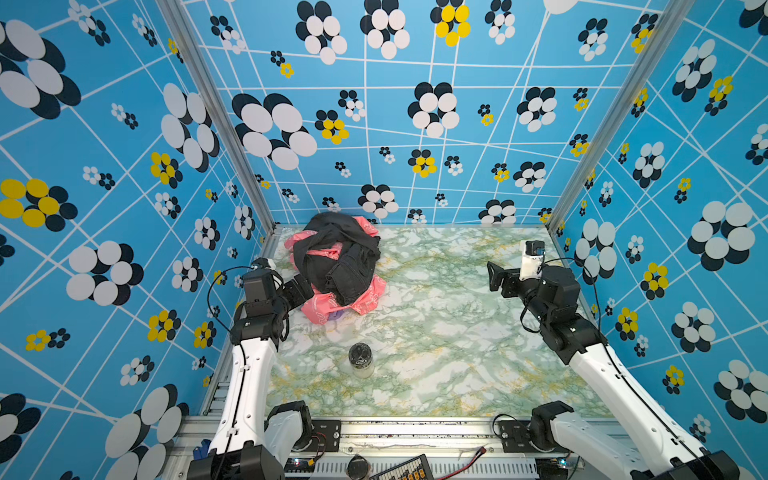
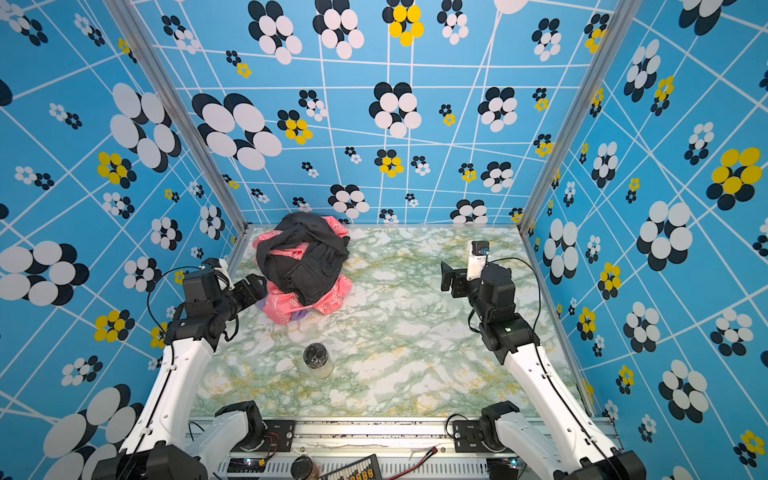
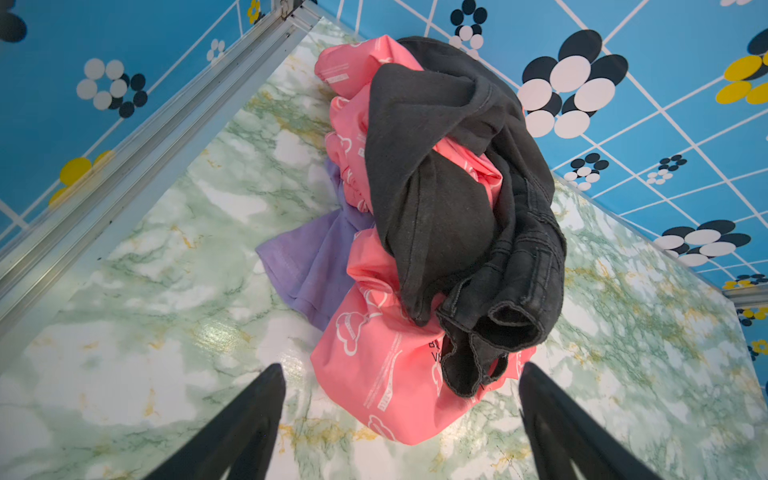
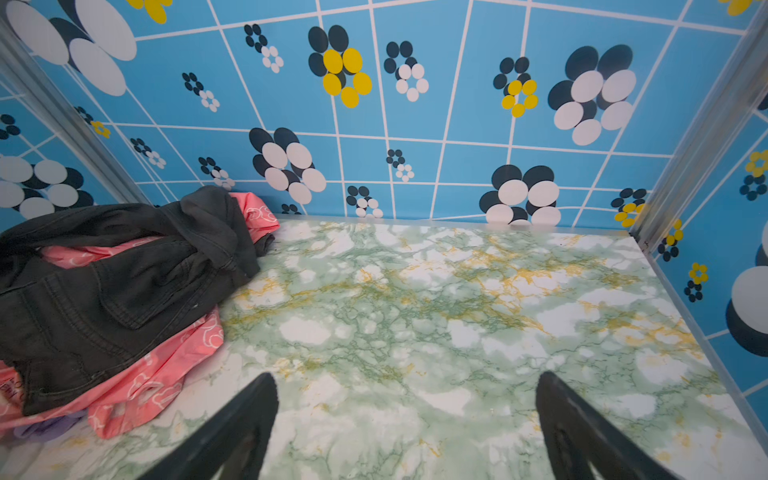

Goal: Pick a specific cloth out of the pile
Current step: 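Move the left gripper toward the lavender shirt edge while the right arm rises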

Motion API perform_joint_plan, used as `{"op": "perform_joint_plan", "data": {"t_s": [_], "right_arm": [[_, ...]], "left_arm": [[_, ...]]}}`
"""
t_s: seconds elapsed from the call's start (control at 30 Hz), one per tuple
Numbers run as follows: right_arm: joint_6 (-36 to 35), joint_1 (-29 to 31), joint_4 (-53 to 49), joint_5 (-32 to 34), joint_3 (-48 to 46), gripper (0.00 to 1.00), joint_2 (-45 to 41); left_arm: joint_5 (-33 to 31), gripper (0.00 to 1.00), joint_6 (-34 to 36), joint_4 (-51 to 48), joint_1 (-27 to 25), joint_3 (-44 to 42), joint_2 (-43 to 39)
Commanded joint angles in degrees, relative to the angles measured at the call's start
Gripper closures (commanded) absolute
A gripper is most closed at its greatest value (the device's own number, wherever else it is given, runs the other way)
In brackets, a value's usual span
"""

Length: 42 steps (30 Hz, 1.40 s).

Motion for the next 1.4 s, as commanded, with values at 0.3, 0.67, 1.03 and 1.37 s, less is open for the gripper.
{"op": "perform_joint_plan", "data": {"t_s": [0.3, 0.67, 1.03, 1.37], "right_arm": [[1.59, 6.08, -2.30, -2.02, 2.49, 0.01, 3.47], [1.90, 9.01, -2.72, -1.90, 2.21, 0.01, 4.54], [2.35, 9.98, -2.65, -2.49, 2.26, 0.01, 5.70], [2.25, 10.55, -2.66, -2.69, 2.65, 0.01, 6.26]], "left_arm": [[8.42, 0.19, -6.73, 2.20, 9.70, 0.44, 8.92], [9.64, 0.21, -8.23, 3.92, 11.97, 0.72, 15.89], [9.46, 0.27, -11.90, 2.69, 12.45, 1.24, 22.35], [12.89, 0.39, -14.03, 3.00, 13.75, 2.28, 29.04]]}}
